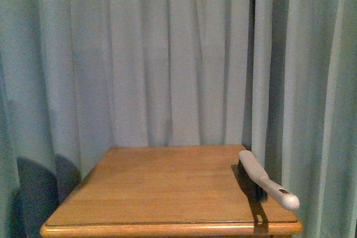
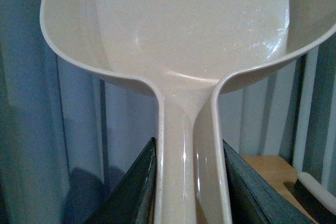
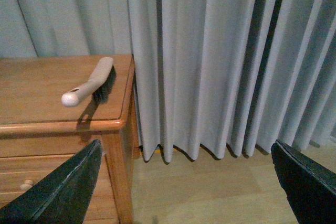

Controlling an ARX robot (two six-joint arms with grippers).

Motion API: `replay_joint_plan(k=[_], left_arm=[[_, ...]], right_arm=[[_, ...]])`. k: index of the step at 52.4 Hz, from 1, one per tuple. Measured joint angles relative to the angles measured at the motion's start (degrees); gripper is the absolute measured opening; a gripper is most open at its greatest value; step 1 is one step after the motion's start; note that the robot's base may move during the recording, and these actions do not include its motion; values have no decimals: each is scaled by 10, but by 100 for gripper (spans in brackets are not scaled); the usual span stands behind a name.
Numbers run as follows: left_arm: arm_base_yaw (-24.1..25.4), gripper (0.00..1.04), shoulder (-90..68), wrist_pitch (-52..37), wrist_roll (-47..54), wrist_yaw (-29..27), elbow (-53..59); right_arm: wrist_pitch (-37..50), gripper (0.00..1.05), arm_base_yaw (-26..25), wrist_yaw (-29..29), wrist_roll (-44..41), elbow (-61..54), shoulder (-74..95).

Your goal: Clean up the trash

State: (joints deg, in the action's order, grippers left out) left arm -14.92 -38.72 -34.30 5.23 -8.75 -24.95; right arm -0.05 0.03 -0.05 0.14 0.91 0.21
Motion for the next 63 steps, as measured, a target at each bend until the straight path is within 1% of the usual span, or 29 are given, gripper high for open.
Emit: replay_joint_plan(k=[9,10,11,12,13,14,16,20,23,28,32,36,39,42,50,56,63], left_arm=[[39,29,67,6,-43,36,50],[41,29,71,7,-49,38,54],[42,29,72,7,-53,40,56],[42,29,72,7,-55,40,56],[42,29,72,7,-56,40,56],[42,29,72,7,-57,39,56],[43,29,73,7,-60,40,56],[43,29,73,7,-62,43,56],[43,29,73,7,-63,43,56],[43,29,73,7,-66,42,56],[43,29,73,7,-66,42,56],[43,29,73,7,-66,43,56],[43,29,73,7,-66,42,56],[43,29,73,7,-66,42,56],[43,29,73,7,-66,42,56],[43,29,73,7,-66,42,56],[43,29,73,7,-66,42,56]], right_arm=[[0,97,0,0,0,0,0],[-11,97,9,29,-10,2,7],[-39,97,30,89,-27,13,24],[-46,97,38,109,-32,17,33],[-57,97,54,148,-38,24,54],[-64,97,66,173,-41,32,78],[-66,97,83,189,-44,47,129],[-43,97,96,185,-45,74,208],[-29,97,98,158,-39,116,285],[-31,97,103,133,-22,191,386],[-50,97,111,119,-2,267,474],[-114,97,122,85,54,407,607],[-158,97,131,65,84,484,683],[-198,97,145,73,112,571,763],[-255,97,167,80,159,724,902],[-289,97,182,84,188,804,984],[-328,97,193,84,222,869,1057]])
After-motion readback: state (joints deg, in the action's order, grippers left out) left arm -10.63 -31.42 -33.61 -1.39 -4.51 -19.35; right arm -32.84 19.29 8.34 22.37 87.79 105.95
